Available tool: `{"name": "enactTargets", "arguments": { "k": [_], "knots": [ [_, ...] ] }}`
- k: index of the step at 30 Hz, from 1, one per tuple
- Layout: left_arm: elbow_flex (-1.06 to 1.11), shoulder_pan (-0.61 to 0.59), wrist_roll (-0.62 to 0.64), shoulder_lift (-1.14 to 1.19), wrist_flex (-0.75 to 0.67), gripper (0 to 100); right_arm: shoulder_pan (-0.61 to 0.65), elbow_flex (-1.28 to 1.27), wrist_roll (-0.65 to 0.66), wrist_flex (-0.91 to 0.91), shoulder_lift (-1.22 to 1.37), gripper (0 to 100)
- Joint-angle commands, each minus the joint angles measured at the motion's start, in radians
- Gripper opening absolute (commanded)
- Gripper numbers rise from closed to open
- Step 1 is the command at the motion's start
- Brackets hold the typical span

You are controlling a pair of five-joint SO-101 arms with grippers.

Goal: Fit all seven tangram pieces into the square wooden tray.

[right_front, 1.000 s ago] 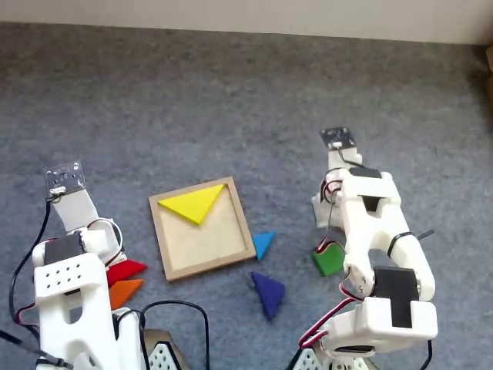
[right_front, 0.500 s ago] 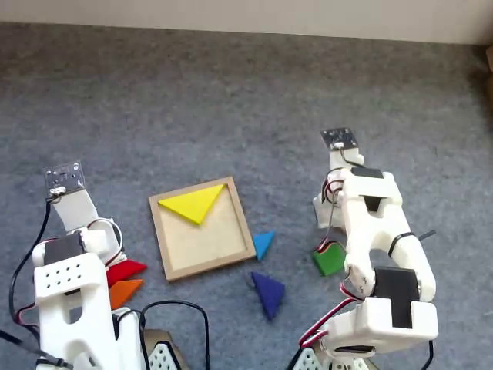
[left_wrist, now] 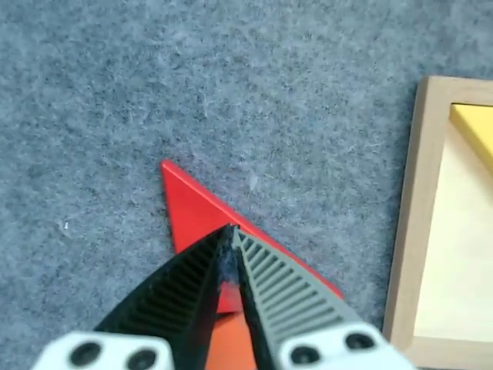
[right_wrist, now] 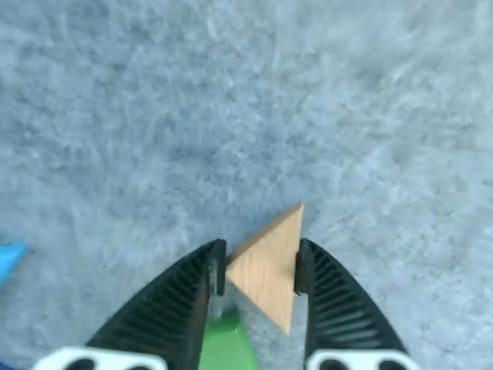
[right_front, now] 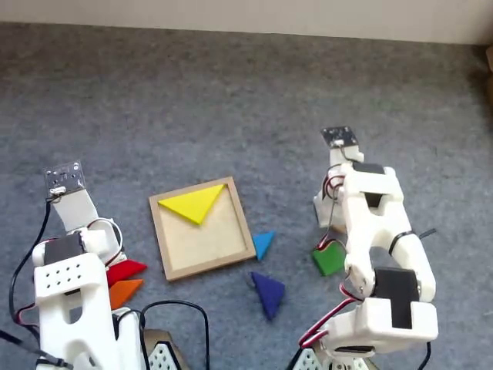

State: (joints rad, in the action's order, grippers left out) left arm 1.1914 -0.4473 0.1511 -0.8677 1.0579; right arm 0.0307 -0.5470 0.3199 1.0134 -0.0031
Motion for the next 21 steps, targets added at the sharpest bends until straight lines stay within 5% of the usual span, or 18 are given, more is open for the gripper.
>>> {"name": "enactTargets", "arguments": {
  "k": [1, 13, 21],
  "knots": [
    [-0.004, -0.005, -0.002, -0.013, -0.011, 1, 0.05, 0.087, 0.014, 0.068, -0.145, 9.8],
    [-0.015, -0.016, -0.002, -0.021, -0.011, 1, 0.423, 0.088, -0.077, 0.188, -0.437, 9.8],
    [-0.073, -0.186, -0.002, -0.021, -0.011, 1, 0.687, 0.085, -0.15, 0.105, -0.435, 9.7]
  ]
}}
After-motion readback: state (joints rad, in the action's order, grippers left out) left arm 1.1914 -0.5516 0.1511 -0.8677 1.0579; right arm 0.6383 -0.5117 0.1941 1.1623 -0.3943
